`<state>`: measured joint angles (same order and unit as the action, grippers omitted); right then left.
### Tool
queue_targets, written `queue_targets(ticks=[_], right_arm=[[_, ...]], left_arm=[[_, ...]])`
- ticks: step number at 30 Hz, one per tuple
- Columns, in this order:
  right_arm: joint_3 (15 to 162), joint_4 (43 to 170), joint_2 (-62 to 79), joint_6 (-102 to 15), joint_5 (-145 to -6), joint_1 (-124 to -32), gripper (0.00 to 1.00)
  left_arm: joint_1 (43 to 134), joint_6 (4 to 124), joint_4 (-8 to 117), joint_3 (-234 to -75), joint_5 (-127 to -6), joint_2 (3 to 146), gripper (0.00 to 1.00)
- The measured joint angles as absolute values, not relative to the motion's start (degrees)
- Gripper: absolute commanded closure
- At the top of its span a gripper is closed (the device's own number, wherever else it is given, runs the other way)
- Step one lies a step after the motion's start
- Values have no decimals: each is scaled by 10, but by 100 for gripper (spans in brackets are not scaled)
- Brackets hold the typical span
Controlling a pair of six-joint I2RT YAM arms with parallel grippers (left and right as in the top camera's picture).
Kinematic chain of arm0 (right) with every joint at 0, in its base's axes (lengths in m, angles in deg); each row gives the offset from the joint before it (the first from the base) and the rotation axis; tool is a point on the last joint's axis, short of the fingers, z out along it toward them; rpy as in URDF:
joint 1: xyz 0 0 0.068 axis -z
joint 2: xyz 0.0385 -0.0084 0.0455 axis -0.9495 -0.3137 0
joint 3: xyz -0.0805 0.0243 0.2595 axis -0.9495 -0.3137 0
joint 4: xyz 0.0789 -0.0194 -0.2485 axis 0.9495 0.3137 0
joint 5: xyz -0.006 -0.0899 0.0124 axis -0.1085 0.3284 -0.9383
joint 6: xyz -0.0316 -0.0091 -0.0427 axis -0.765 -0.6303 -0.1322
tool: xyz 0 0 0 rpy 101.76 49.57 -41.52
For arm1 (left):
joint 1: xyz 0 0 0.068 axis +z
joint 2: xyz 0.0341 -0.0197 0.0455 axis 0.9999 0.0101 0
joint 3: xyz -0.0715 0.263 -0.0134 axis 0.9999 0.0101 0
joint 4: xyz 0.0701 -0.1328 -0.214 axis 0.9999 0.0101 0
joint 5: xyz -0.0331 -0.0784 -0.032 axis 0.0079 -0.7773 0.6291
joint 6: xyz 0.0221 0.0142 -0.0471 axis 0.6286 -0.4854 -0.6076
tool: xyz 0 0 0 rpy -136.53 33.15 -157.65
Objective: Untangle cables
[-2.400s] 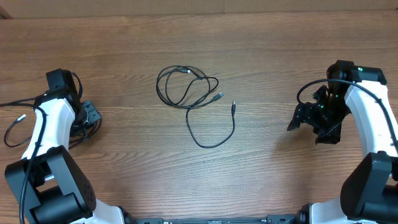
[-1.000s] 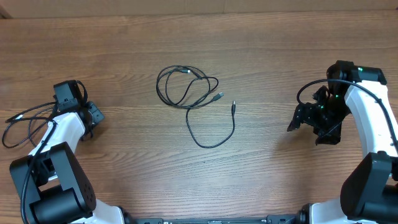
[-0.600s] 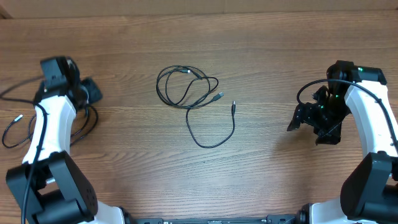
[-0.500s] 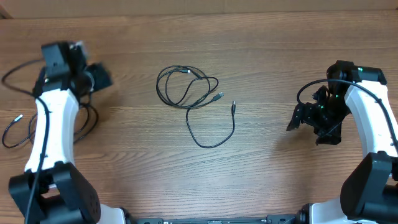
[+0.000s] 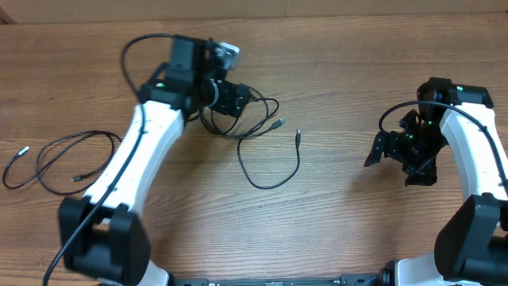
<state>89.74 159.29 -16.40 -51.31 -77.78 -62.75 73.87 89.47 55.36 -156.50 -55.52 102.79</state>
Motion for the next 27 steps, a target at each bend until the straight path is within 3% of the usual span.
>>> queue_targets(ticks=[4, 7, 8, 11, 13, 19, 27], right_arm=[[897, 1593, -164, -512, -778, -627, 1], [897, 1593, -164, -512, -778, -627, 1], [897, 1593, -164, -512, -778, -627, 1], [897, 1592, -164, -512, -778, -627, 1], [897, 1593, -164, -512, -778, -627, 1], [897, 1592, -164, -512, -778, -627, 1], [897, 1592, -164, -512, -778, -627, 1]], left_arm=[[722, 897, 539, -1565, -548, 1084, 14], [716, 896, 533, -1565, -545, 1125, 27], [714, 896, 533, -1565, -544, 1135, 44], [708, 888, 536, -1565, -547, 1166, 78], [706, 888, 537, -1565, -549, 1173, 96], [703, 869, 567, -1595, -568, 1171, 96], [709, 842, 601, -1774, -641, 1084, 96]])
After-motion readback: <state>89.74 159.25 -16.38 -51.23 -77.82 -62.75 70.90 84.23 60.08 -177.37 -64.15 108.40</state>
